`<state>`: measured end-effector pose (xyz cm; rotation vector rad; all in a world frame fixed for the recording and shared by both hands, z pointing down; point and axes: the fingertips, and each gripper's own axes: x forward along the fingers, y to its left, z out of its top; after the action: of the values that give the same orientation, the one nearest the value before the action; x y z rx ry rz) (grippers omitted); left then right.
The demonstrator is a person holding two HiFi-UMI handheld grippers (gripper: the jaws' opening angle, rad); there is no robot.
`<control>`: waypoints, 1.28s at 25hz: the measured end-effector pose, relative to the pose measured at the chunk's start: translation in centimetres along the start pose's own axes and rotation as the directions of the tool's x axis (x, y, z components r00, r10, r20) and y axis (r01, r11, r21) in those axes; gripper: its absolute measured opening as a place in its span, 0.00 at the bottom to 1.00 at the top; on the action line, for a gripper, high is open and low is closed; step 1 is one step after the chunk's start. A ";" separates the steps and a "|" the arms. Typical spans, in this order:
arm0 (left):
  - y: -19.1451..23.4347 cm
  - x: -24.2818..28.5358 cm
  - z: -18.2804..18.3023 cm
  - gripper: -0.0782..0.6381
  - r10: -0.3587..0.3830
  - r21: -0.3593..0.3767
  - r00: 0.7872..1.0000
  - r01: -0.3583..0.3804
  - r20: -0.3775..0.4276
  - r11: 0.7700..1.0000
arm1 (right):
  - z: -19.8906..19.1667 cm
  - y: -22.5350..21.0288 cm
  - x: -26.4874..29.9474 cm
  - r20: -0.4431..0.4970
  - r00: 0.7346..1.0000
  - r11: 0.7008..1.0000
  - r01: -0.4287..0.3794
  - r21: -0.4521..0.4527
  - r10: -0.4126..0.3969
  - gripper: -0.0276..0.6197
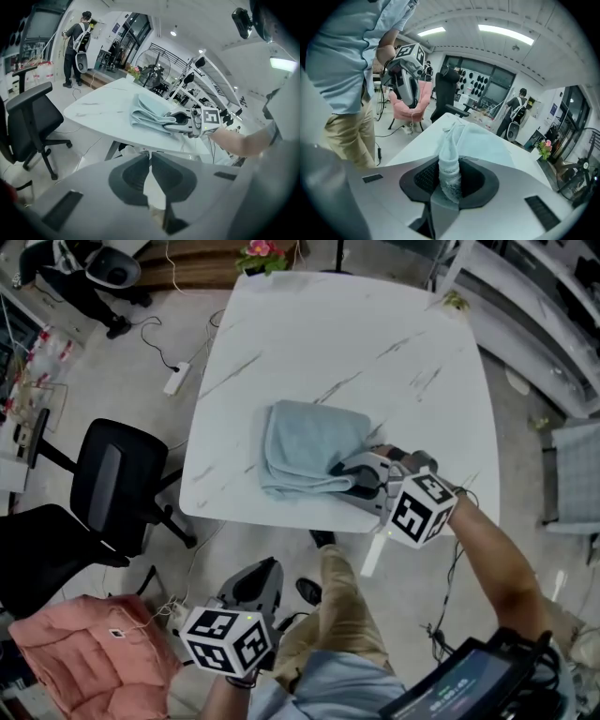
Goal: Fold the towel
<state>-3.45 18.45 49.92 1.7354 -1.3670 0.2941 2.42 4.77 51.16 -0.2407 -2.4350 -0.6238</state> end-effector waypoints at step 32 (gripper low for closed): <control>2.8 10.3 10.6 0.12 -0.029 0.209 0.999 0.019 0.043 0.978 | -0.5 2.3 -0.2 -0.019 0.999 0.823 0.046 0.566 -0.042 0.14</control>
<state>-5.52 3.64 51.76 1.9407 -1.3872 0.3985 3.54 6.54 52.23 0.0661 -2.5000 0.1064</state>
